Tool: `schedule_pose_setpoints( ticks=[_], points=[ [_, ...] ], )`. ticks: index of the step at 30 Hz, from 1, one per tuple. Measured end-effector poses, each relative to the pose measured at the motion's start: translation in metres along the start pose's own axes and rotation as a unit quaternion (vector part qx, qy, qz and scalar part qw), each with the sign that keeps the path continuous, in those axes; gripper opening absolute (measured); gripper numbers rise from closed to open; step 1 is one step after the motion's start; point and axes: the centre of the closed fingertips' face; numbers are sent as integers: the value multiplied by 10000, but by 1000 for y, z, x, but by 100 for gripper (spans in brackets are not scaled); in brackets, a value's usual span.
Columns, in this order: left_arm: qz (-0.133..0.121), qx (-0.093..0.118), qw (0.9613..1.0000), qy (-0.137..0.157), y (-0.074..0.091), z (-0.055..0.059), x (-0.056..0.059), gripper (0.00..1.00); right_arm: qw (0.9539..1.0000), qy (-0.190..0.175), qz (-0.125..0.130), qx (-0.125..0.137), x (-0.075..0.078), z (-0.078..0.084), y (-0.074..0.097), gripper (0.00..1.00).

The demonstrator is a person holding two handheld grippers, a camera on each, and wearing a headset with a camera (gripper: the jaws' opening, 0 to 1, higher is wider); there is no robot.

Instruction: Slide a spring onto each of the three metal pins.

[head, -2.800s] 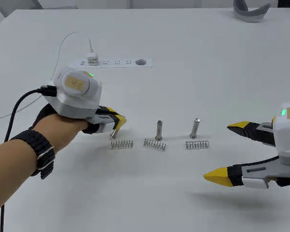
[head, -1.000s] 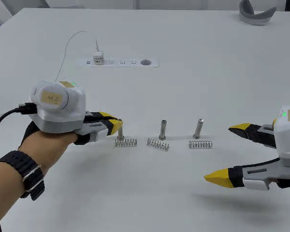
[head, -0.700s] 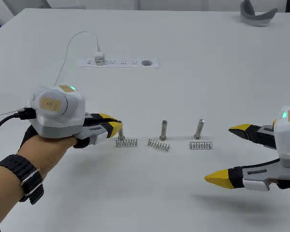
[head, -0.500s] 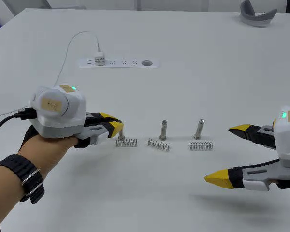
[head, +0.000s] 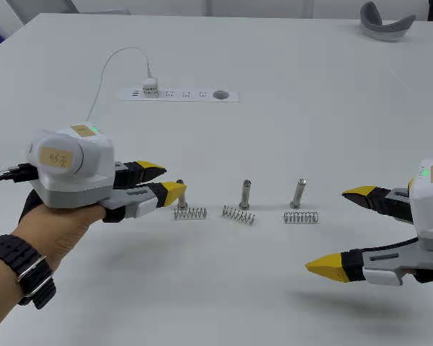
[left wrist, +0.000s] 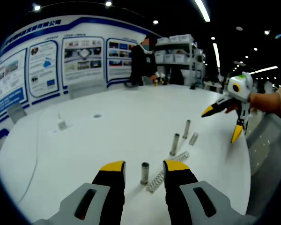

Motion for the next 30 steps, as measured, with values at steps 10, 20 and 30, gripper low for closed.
schedule_pose_setpoints(
  ticks=[10, 20, 30],
  points=[
    [175, 158, 9996, 154, 11, 1, 6, 50, 10000, 7, -5, 8, 0, -1, 0, 83],
    [274, 125, 9994, 180, 19, 18, 13, 58, 10000, 6, 0, -7, 1, 0, 0, 83],
    [185, -141, 9997, -98, 13, 34, 7, 44, 10000, -3, 21, 1, 2, -1, 0, 83]
  ],
)
Point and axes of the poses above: the centre of the closed fingertips' face, and the gripper's own axes: y roughly backward along the fingers, x roughly to its right, z roughly out of its underside, and after that the axes turned 8 degrees about y, right-handed
